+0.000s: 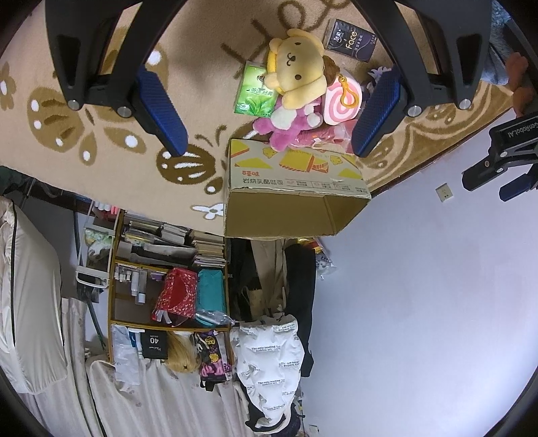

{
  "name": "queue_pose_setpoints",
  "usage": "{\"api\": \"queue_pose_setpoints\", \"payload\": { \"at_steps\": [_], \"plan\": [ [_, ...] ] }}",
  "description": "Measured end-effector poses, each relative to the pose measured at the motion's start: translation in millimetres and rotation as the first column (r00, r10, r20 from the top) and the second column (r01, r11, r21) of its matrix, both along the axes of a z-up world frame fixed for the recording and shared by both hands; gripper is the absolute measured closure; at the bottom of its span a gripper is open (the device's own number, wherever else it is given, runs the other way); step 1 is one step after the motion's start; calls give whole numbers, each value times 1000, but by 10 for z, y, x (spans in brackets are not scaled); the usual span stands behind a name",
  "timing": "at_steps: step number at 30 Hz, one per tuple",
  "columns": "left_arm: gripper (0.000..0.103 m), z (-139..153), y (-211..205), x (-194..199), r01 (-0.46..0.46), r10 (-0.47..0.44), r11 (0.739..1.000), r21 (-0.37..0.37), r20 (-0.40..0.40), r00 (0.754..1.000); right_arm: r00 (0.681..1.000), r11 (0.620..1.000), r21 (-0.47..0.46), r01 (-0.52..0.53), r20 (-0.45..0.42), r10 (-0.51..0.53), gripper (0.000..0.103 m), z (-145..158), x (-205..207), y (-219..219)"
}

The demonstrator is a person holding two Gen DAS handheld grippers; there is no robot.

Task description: Organize soft objects

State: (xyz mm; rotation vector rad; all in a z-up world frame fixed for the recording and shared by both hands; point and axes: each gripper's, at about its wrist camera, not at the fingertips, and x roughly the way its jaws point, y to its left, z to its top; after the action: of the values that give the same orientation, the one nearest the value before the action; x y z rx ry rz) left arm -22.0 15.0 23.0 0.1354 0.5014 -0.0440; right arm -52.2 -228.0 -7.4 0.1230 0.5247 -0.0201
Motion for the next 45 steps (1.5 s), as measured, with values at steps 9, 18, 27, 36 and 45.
{"api": "queue_pose_setpoints", "payload": {
  "at_steps": [9, 18, 27, 36, 45],
  "plan": [
    [0, -6, -2, 2, -1, 1, 1000, 2, -2, 1000, 1000, 1000, 1, -1, 2, 1, 1, -5, -9, -13],
    [0, -11, -6, 9, 2, -2, 1000, 5, -6, 1000, 1000, 1000, 3, -2, 4, 2, 1, -8, -9, -16],
    [0, -111, -53, 187, 15, -14, 1000, 22, -63, 998, 999, 999, 41, -8, -37, 10, 1, -82, 82, -46],
    [0, -325, -112, 544, 36, -28, 998, 48, -162, 986, 992, 995, 95, -29, -119, 40, 1, -308, 276, -55],
    [0, -720, -60, 818, 39, -41, 999, -13, -352, 935, 980, 995, 98, -37, -193, 56, 1, -578, 405, 37]
  ]
}}
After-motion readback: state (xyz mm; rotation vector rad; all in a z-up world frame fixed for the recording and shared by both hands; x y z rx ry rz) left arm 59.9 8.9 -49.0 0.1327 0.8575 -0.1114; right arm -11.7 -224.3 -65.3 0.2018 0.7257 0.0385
